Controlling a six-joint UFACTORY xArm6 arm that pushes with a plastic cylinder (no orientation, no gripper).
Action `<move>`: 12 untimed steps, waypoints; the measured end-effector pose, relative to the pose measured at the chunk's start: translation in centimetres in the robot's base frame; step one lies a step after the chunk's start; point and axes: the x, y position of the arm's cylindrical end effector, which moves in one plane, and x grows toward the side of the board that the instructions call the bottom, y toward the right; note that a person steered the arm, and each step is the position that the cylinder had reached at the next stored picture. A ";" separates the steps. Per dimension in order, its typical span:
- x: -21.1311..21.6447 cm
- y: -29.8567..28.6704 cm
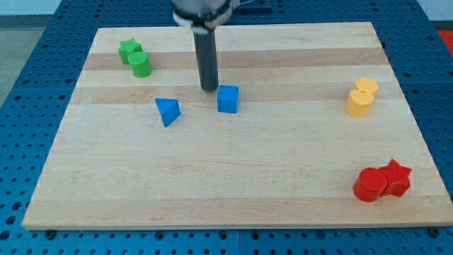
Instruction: Move the blue cube towards the bottom centre
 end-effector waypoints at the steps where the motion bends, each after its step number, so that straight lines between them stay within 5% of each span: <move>1: -0.5 0.0; 2: 0.9 4.5; 6: 4.3 1.7; 12: 19.7 1.3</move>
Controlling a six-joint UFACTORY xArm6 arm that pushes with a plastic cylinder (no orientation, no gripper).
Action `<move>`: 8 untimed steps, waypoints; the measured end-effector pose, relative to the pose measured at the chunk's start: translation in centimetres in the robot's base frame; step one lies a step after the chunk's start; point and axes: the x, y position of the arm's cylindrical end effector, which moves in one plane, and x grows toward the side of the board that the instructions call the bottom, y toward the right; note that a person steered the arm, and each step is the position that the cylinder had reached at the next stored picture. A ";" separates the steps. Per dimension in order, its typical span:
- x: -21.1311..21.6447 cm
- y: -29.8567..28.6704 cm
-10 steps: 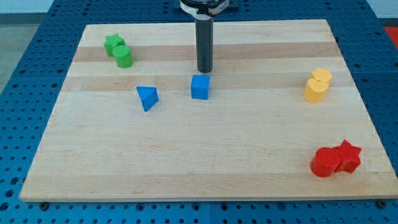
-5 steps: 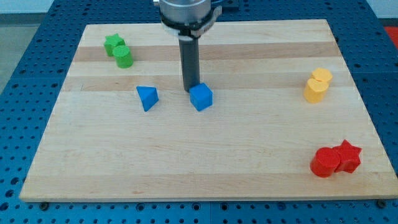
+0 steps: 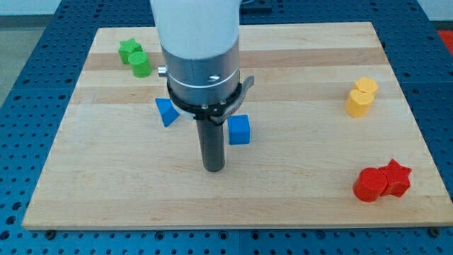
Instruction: Move the blue cube towards the bottom centre
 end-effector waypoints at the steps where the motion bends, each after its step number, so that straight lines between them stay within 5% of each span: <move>1: -4.7 0.0; 2: -15.2 0.0; 6: -12.4 3.5; 8: -5.3 3.4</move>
